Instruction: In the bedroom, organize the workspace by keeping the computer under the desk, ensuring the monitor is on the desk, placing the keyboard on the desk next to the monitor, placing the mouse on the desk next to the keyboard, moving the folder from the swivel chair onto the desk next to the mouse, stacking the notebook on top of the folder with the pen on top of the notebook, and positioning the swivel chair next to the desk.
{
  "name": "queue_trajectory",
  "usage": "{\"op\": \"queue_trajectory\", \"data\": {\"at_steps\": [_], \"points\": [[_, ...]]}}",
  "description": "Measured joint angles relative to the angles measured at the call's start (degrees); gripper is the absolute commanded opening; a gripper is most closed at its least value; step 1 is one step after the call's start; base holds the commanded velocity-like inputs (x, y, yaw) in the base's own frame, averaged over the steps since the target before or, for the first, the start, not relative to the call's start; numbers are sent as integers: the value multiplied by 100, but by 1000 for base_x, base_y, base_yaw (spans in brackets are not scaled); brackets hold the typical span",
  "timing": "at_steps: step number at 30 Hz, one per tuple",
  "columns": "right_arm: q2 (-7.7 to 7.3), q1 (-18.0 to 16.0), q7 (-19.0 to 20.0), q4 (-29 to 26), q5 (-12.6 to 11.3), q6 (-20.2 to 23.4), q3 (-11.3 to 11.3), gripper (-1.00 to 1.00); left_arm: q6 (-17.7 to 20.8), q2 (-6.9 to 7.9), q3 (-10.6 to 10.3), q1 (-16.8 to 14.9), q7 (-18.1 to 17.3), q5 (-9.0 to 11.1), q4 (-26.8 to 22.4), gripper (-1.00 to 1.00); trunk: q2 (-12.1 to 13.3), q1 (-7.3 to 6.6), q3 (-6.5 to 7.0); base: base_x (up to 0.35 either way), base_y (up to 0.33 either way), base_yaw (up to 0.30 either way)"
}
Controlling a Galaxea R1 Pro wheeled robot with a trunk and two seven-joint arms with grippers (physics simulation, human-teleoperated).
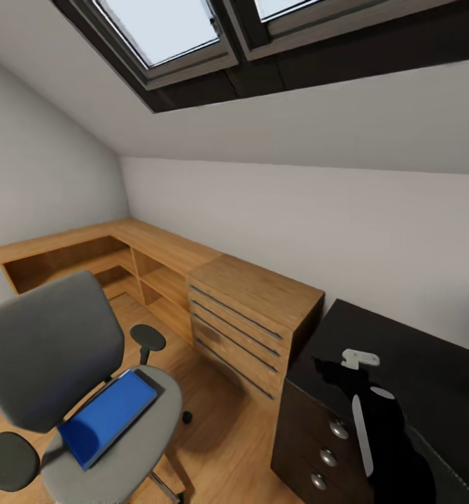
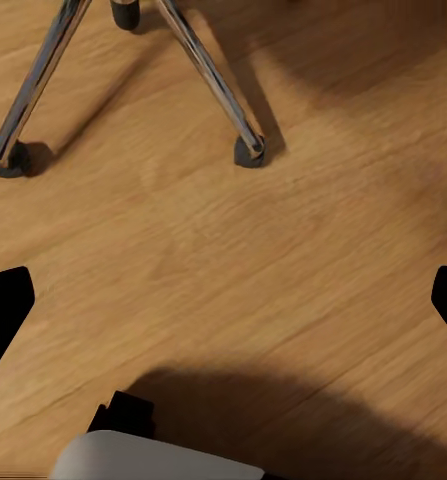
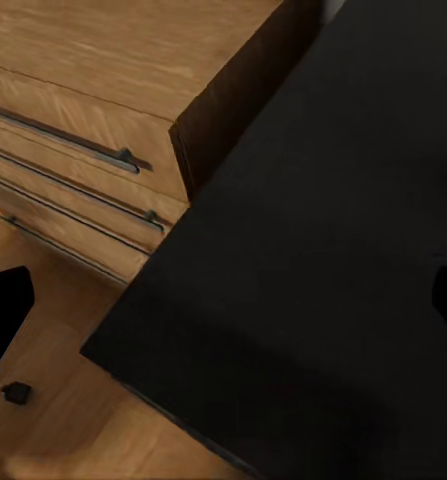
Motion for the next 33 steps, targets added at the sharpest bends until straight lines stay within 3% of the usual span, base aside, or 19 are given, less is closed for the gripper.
{"op": "queue_trajectory", "data": {"at_steps": [6, 23, 33], "points": [[36, 3, -43, 116, 218, -147, 81, 100, 5, -1, 0, -1, -1, -1, 1, 100, 0, 0, -8, 0, 0, 211], [58, 2, -57, 298, 249, -176, 141, 100, 19, -1, 0, 0, -6, -1, 0, 100, 0, 0, -32, 0, 0, 194], [123, 2, -214, 502, 250, -666, 293, 100, 23, -1, 0, 0, -7, -1, 0, 100, 0, 0, -54, 0, 0, 267]]}}
